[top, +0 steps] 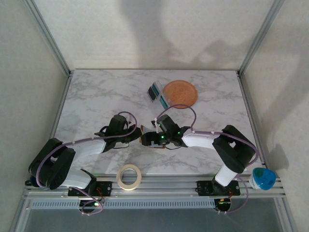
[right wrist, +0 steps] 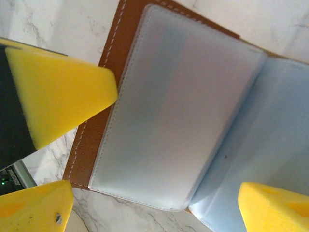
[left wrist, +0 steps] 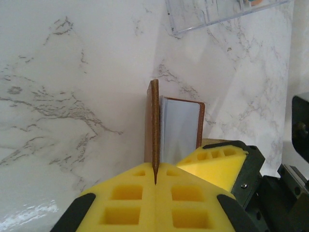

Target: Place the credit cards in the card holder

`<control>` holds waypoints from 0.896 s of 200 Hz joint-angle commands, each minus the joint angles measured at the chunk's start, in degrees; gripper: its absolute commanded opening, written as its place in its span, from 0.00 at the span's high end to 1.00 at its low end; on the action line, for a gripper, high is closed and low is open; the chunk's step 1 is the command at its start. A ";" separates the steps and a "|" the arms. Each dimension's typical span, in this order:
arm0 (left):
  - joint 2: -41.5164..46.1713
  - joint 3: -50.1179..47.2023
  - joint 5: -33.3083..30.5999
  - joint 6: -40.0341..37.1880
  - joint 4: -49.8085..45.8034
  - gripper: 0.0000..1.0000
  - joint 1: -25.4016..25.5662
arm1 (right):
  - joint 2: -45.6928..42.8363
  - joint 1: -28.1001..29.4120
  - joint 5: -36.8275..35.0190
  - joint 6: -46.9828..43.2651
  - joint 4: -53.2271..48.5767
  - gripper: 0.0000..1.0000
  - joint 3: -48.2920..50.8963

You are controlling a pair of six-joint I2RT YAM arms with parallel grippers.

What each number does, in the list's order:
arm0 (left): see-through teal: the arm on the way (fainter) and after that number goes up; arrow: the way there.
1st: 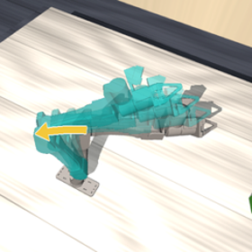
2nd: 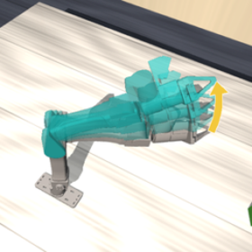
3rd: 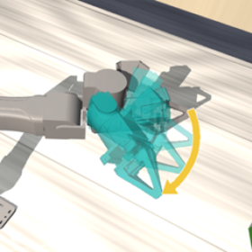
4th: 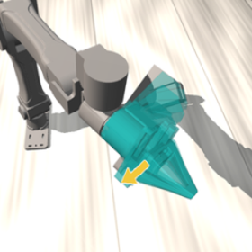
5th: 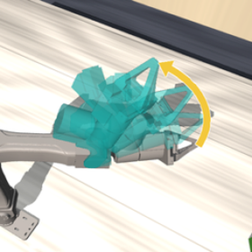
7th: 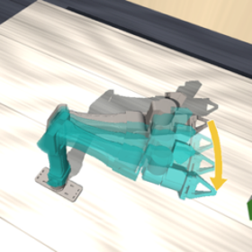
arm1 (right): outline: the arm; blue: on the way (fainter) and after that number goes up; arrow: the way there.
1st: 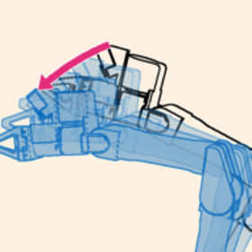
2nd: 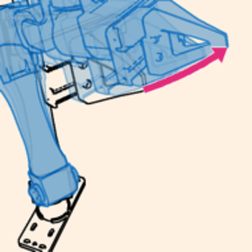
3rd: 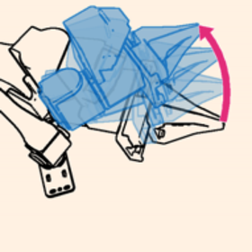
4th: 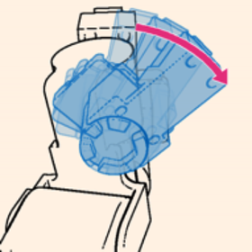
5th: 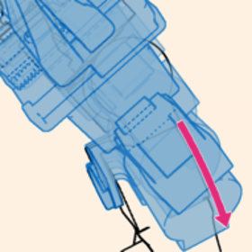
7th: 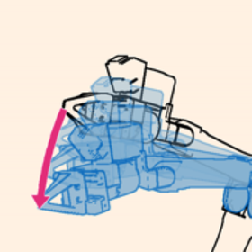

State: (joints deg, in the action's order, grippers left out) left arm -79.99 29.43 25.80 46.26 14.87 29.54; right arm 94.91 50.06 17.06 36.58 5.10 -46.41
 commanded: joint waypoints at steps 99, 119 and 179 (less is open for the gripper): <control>0.27 -1.04 1.18 0.77 2.10 1.00 0.08 | 1.79 0.40 -9.14 -1.11 -2.54 0.37 -0.51; 0.36 -0.82 0.45 0.43 1.21 1.00 0.01 | 0.83 0.41 -13.96 -0.11 -6.47 0.38 -0.87; 0.34 -0.66 -1.45 -0.25 -0.99 1.00 -0.10 | -3.42 0.47 -27.44 6.81 -17.42 0.34 -0.69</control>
State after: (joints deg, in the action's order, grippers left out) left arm -79.99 28.82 25.71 46.48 15.11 29.54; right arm 93.69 50.41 -1.32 39.70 -4.01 -46.94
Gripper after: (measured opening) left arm 0.036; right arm 0.649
